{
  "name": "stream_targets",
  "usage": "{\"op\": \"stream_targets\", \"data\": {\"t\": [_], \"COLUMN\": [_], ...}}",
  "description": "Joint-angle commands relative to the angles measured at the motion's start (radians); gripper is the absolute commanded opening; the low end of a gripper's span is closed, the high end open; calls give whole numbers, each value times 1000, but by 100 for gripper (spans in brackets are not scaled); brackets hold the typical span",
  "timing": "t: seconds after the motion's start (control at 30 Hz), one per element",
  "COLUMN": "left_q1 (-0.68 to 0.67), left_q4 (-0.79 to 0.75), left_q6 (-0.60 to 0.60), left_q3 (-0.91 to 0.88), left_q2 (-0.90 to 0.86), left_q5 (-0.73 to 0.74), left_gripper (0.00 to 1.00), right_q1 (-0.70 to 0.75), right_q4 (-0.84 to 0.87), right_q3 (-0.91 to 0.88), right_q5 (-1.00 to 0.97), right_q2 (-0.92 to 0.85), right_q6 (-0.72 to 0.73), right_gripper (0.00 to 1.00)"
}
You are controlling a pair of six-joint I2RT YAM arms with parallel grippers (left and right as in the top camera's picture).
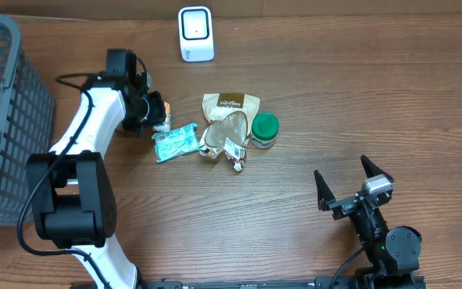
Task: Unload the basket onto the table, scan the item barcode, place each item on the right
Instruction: 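Place the orange packet on the table above the green packet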
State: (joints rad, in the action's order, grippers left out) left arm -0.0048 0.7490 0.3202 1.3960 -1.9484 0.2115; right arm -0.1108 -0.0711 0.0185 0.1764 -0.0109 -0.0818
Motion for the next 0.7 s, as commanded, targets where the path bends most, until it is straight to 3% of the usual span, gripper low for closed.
{"op": "stream_targets", "data": {"t": [0.0, 0.03, 0.1, 0.2, 0.4, 0.67], "left_q1": [5, 5, 5, 6, 29, 86], "left_q4": [-68, -91, -109, -138, -32, 437], "left_q6": [104, 107, 106, 105, 57, -88], "left_q3": [-65, -79, -82, -79, 81, 649], "left_q2": [6, 6, 6, 6, 17, 32], "left_q5": [-10, -10, -22, -47, 3, -13], "left_gripper": [35, 47, 62, 74, 73, 67], "right_q1": [6, 6, 6, 6, 6, 6], "right_q4": [5, 5, 5, 5, 5, 5], "right_q3": [-10, -10, -10, -10, -10, -10], "right_q5": [-3, -3, -3, -3, -3, -2], "right_q2": [6, 6, 6, 6, 6, 6], "right_q6": [2, 2, 2, 2, 2, 2], "right_gripper": [100, 100, 100, 100, 100, 100]}}
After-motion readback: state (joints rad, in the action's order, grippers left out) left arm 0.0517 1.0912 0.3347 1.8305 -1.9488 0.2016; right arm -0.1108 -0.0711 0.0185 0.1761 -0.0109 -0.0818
